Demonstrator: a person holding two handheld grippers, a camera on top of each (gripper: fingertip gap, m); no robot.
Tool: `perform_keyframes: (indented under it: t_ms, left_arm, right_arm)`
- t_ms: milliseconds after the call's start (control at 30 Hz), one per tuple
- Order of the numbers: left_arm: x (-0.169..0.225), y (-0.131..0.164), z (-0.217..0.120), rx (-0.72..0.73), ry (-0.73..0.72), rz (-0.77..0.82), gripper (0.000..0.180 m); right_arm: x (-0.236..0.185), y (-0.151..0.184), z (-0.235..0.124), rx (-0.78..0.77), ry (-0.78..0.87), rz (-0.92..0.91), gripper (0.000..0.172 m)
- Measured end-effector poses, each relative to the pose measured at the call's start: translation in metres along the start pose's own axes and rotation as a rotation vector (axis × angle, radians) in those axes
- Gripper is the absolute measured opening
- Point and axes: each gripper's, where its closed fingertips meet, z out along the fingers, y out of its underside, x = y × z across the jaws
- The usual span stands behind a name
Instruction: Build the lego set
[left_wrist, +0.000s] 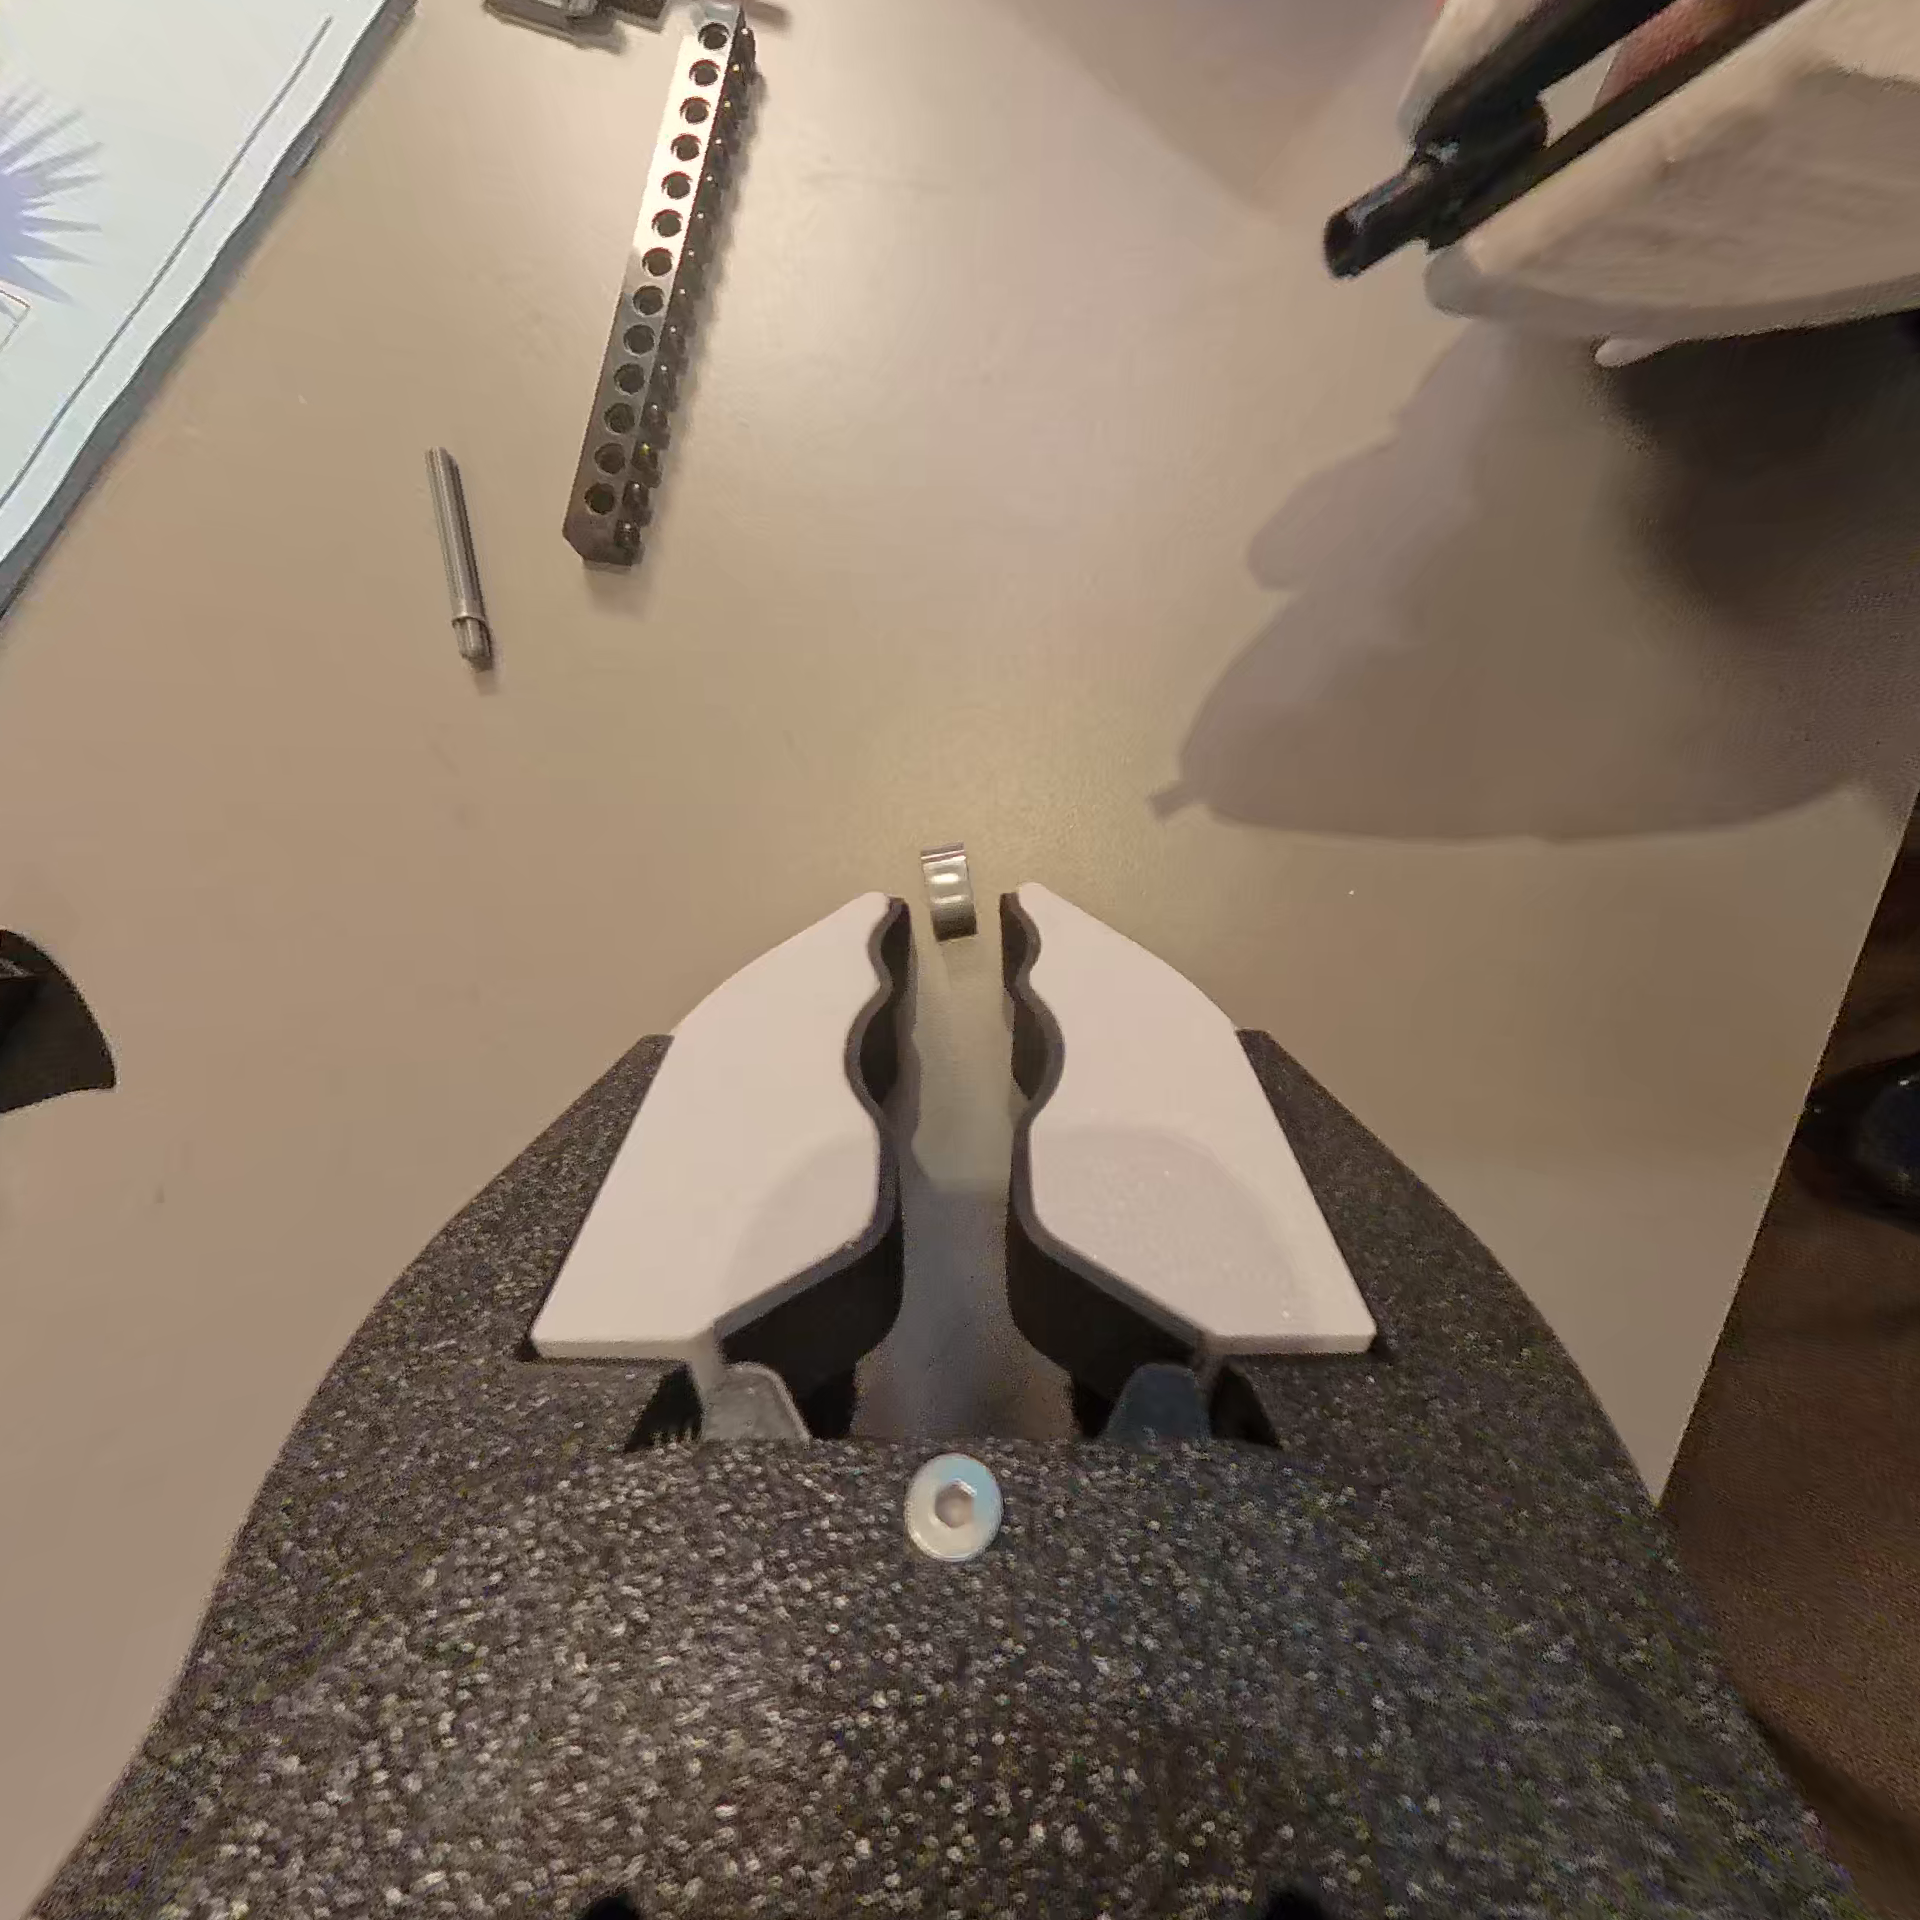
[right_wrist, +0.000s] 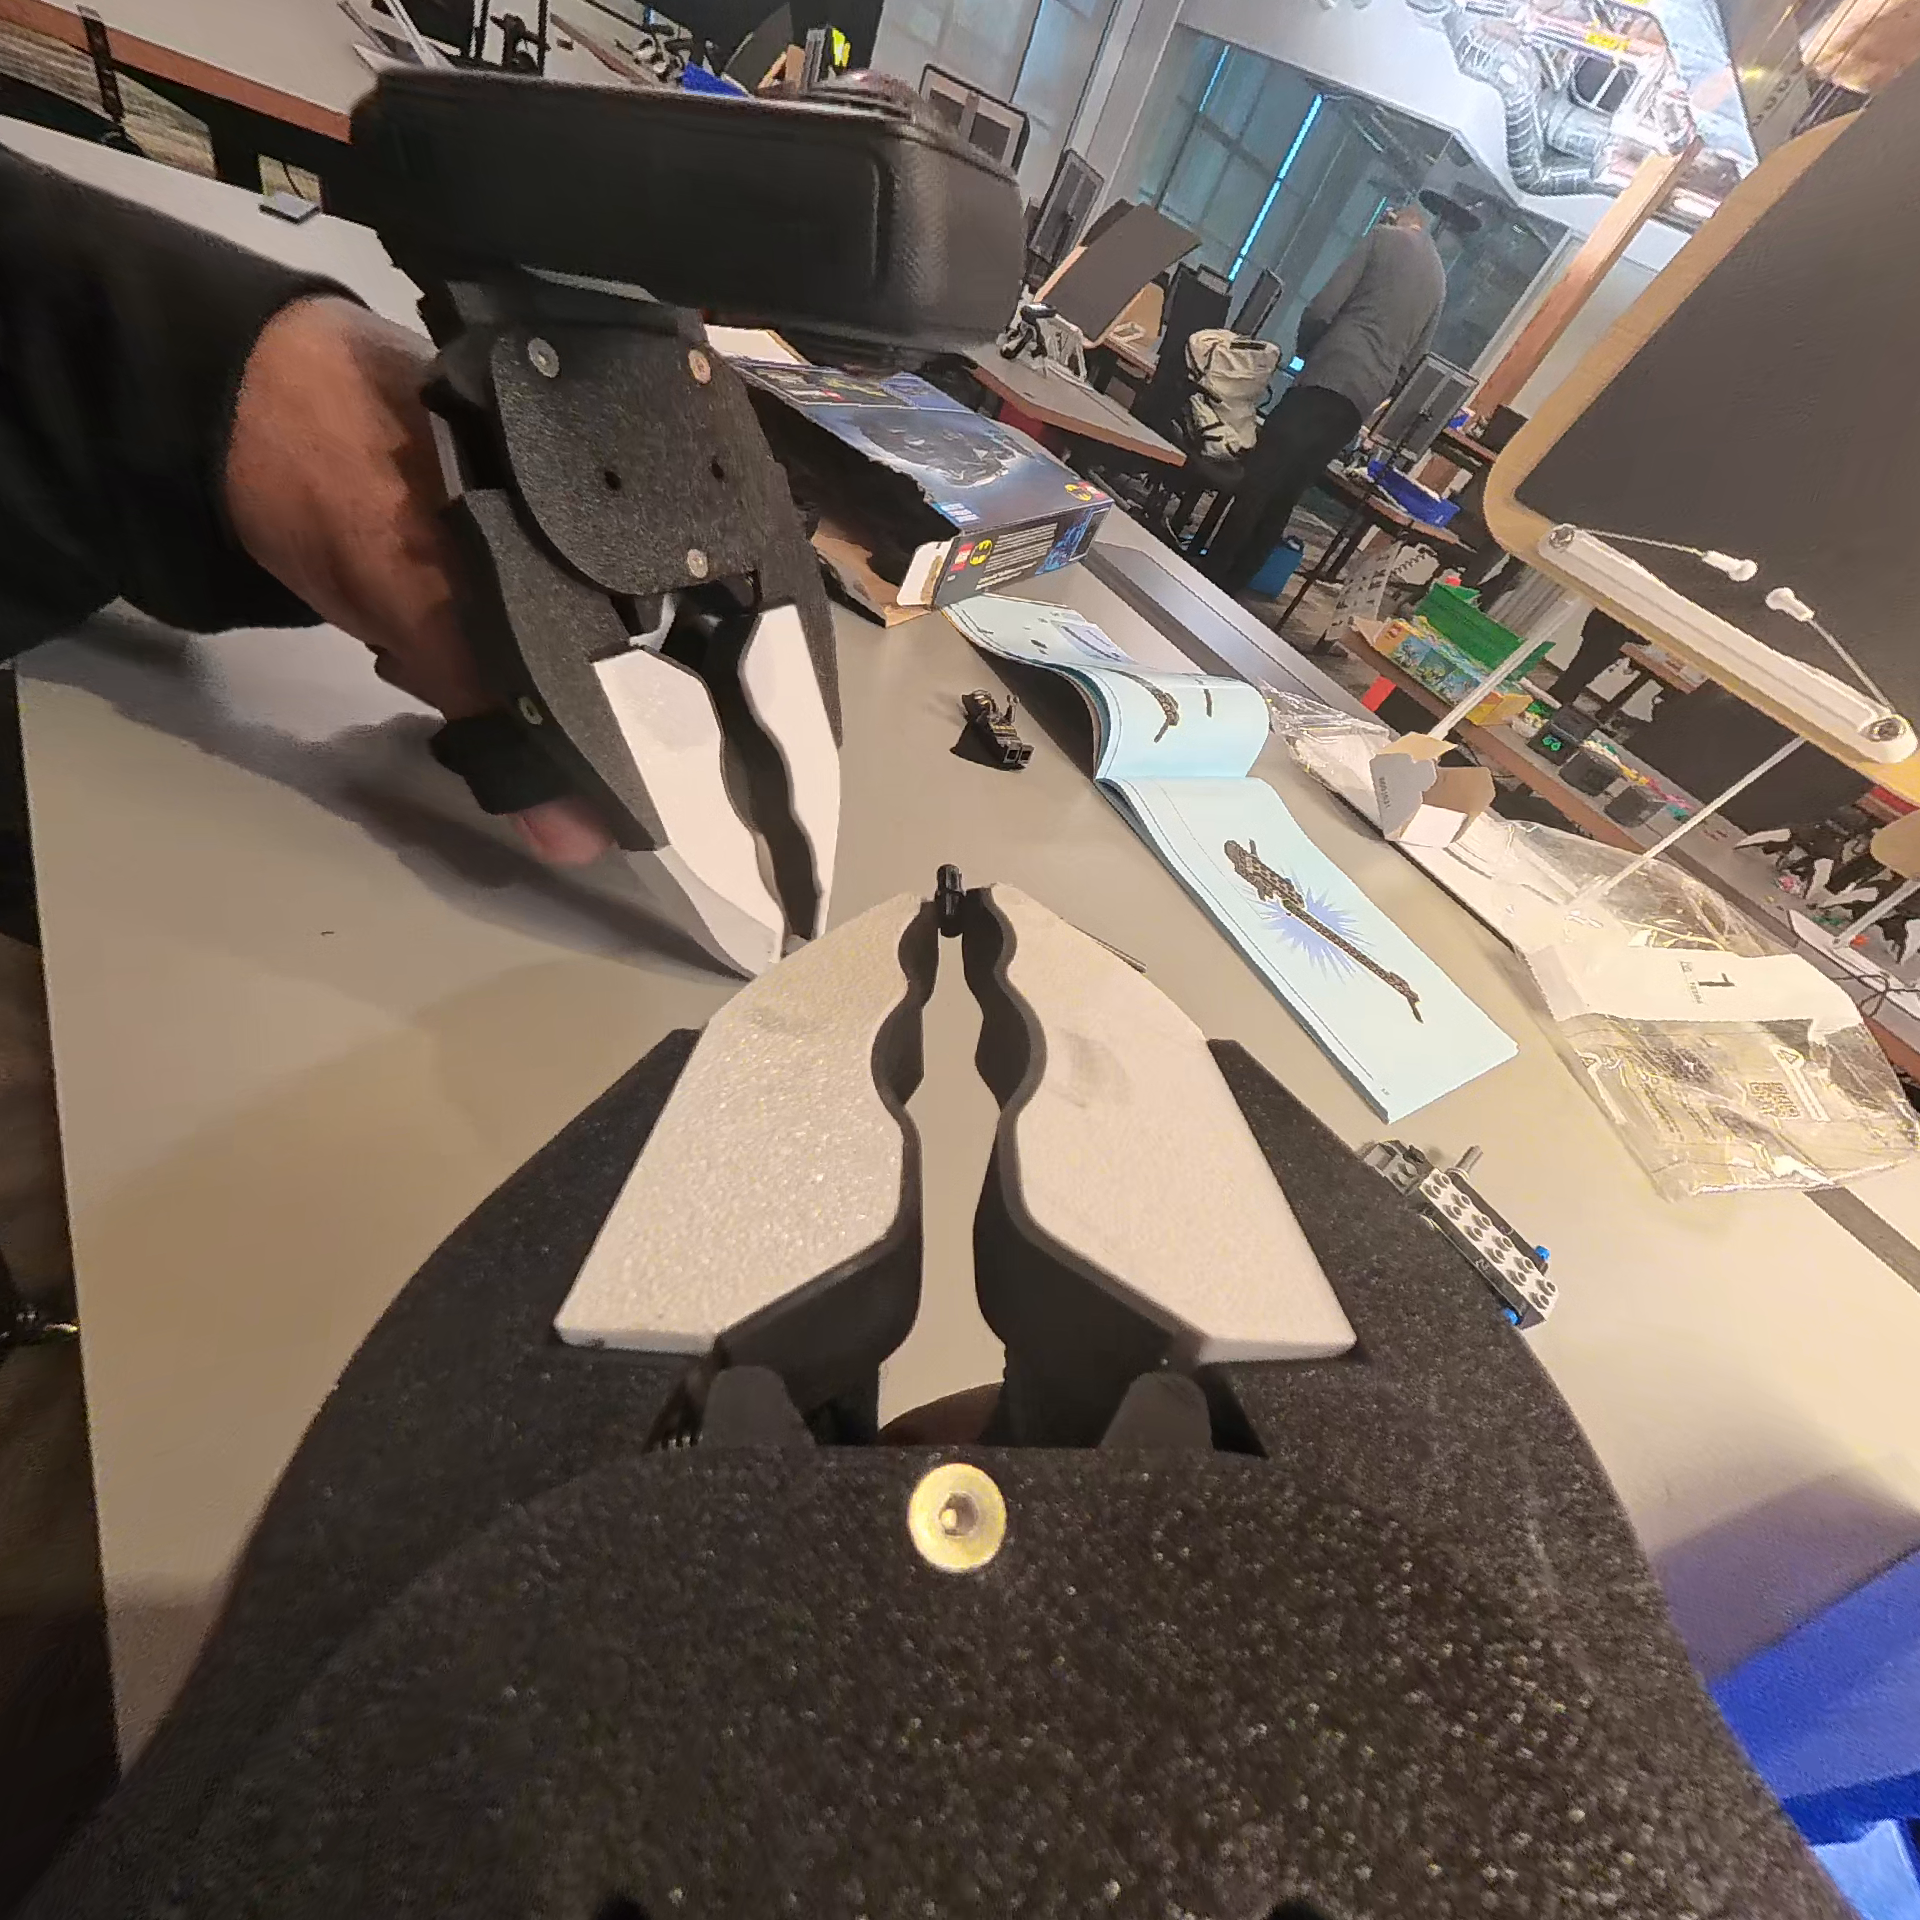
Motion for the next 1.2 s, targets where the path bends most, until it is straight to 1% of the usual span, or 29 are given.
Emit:
perform_keyframes:
  t_ms: [100, 233, 300, 367, 467, 533, 567, 667, 867, 1000, 1200]
  left_arm:
    - [0.000, -0.001, 0.001, 0.013, -0.007, 0.016, 0.008]
    - [-0.002, -0.004, 0.003, 0.053, 0.013, -0.008, 0.007]
    - [-0.003, -0.014, -0.001, 0.142, 0.016, -0.033, 0.007]
    - [-0.001, -0.030, -0.012, 0.266, 0.044, -0.085, 0.007]
    - [0.007, -0.051, -0.027, 0.434, 0.154, -0.208, 0.007]
    - [0.010, -0.060, -0.035, 0.518, 0.227, -0.289, 0.007]
    - [0.009, -0.062, -0.038, 0.551, 0.238, -0.313, 0.007]
    - [0.008, -0.066, -0.046, 0.606, 0.191, -0.285, 0.007]
    - [0.013, -0.068, -0.048, 0.617, 0.047, -0.142, 0.007]
    - [0.015, -0.070, -0.049, 0.629, -0.011, -0.078, 0.007]
    - [0.014, -0.073, -0.051, 0.650, -0.070, -0.041, 0.007]
  right_arm:
    - [0.000, 0.000, 0.000, 0.000, -0.002, 0.000, 0.005]
    - [0.000, 0.001, 0.000, -0.005, -0.002, -0.003, 0.005]
    - [0.000, 0.002, 0.000, -0.013, 0.005, -0.006, 0.005]
    - [0.000, 0.003, 0.001, -0.028, 0.023, -0.011, 0.005]
    - [-0.001, 0.006, 0.005, -0.064, 0.043, -0.004, 0.005]
    - [-0.003, 0.005, 0.008, -0.085, 0.057, 0.026, 0.005]
    - [-0.004, 0.005, 0.009, -0.094, 0.063, 0.053, 0.005]
    - [-0.006, 0.003, 0.012, -0.109, 0.065, 0.171, 0.005]
    - [-0.007, -0.001, 0.015, -0.093, 0.056, 0.354, 0.005]
    - [-0.007, -0.003, 0.016, -0.074, 0.060, 0.442, 0.005]
    - [-0.004, -0.008, 0.014, -0.013, 0.066, 0.541, 0.005]
